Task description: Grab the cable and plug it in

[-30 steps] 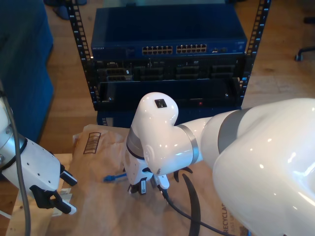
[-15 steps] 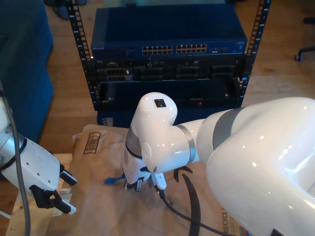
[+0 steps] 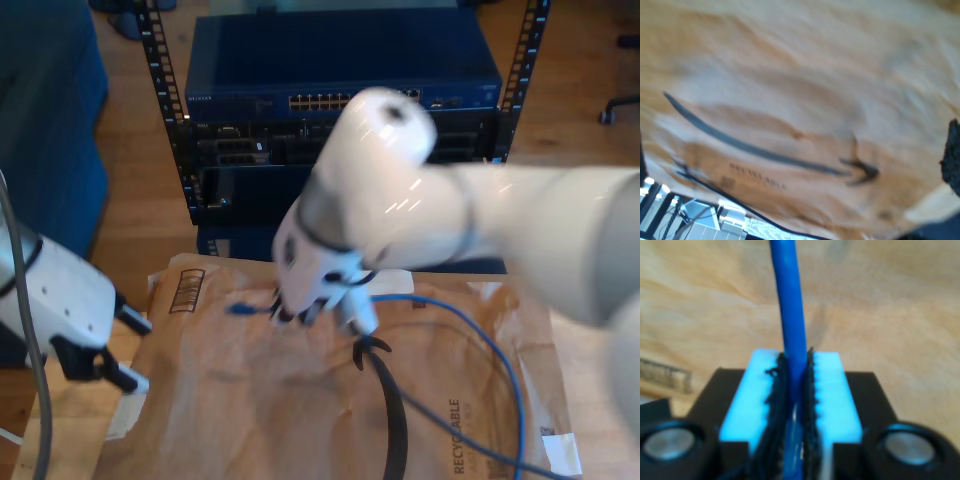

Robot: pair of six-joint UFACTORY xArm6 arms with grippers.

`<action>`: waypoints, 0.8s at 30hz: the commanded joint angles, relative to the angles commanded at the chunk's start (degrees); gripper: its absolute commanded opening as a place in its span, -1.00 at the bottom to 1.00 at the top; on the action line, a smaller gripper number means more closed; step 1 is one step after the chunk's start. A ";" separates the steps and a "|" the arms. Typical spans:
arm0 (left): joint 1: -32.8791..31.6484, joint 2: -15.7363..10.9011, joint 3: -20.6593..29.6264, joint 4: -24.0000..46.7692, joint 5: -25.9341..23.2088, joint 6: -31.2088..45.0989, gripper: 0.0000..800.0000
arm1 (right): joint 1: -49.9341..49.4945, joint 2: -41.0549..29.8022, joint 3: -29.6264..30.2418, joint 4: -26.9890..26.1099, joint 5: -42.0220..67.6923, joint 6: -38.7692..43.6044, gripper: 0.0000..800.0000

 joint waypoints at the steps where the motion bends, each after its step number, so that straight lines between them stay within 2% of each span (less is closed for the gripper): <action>1: -1.67 0.09 -1.58 -0.79 0.00 -0.62 1.00 | -2.46 -2.46 0.00 0.53 2.20 0.00 -0.98; 5: -10.02 0.97 -8.53 -4.22 0.44 -2.90 1.00 | -10.90 -9.93 -0.09 5.71 10.81 -0.09 -0.98; 8: -15.65 1.32 -12.31 -10.20 0.53 -3.16 1.00 | -16.97 -13.36 0.09 10.37 16.35 -0.35 -0.97; 11: -16.00 4.40 -15.12 -16.35 1.41 -2.64 1.00 | -20.75 -15.47 0.09 14.95 20.48 -1.67 -0.97; 14: -16.09 5.45 -18.11 -22.07 4.84 -1.14 1.00 | -24.18 -16.88 0.00 19.78 22.86 -3.34 -0.97; 17: -16.09 6.42 -23.03 -27.69 10.02 -0.70 1.00 | -25.67 -16.88 -1.14 21.71 24.62 -3.43 -0.97; 20: -15.91 6.86 -25.85 -29.01 14.95 -1.14 1.00 | -25.67 -17.41 -1.23 22.24 25.23 -3.43 -0.97; 24: -15.47 6.51 -25.41 -29.36 15.65 -4.92 1.00 | -25.67 -17.67 -2.73 25.14 25.67 -3.52 -0.97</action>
